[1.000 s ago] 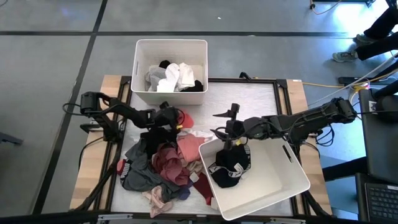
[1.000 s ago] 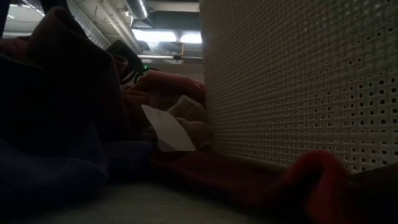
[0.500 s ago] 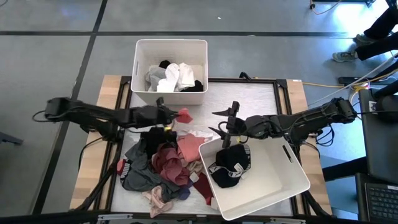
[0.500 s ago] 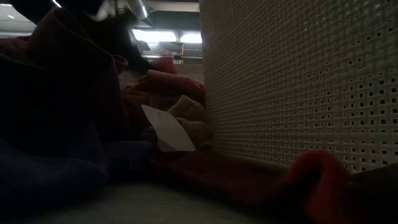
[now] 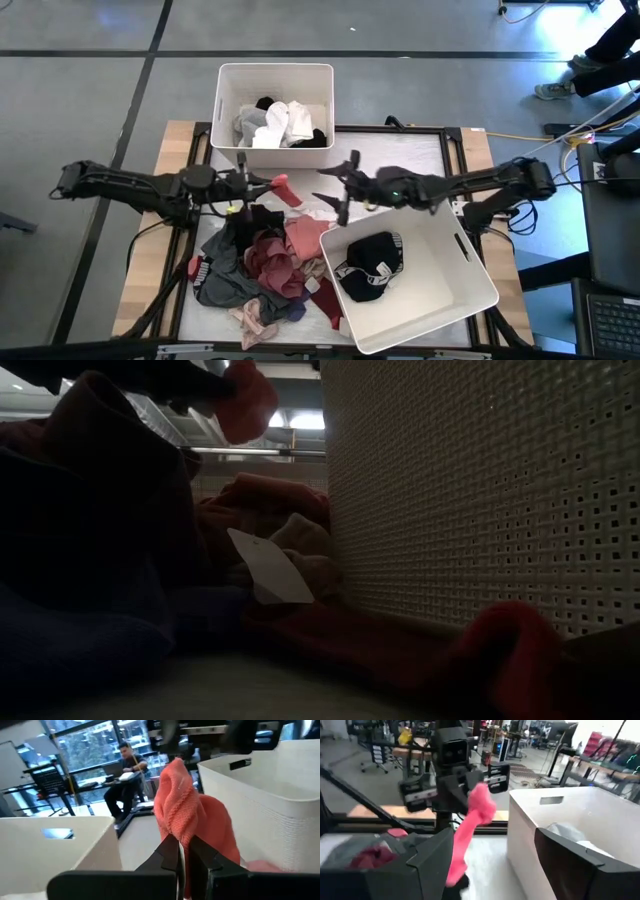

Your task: Sort clothes

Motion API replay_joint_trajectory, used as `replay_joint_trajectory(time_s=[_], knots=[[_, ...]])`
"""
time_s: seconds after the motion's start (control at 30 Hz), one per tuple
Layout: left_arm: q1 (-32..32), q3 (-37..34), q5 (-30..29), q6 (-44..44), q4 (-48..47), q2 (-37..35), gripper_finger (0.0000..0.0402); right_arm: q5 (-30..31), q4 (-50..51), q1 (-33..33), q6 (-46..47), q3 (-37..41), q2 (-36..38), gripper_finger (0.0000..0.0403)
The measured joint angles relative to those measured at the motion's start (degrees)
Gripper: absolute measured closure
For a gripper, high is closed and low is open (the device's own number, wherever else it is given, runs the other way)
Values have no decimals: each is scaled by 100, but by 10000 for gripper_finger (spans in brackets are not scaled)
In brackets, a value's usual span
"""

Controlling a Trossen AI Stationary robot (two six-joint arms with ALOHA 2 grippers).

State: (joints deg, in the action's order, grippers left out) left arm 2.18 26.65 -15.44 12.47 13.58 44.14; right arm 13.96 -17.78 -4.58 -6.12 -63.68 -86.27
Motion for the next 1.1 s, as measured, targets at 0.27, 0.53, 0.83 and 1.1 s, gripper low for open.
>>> replay_joint_trajectory(time_s=[0.27,0.53,0.83,1.1], knots=[[56,0,-17,-27,33,28,387,-123,5,55,290,-857,-926,123],[61,0,-17,-127,23,26,386,5,-217,89,731,-969,-1410,123],[281,0,-17,-20,127,26,385,-220,-493,100,706,-972,-1621,175],[447,-2,-17,-70,234,26,385,-367,-534,128,420,-969,-1719,355]])
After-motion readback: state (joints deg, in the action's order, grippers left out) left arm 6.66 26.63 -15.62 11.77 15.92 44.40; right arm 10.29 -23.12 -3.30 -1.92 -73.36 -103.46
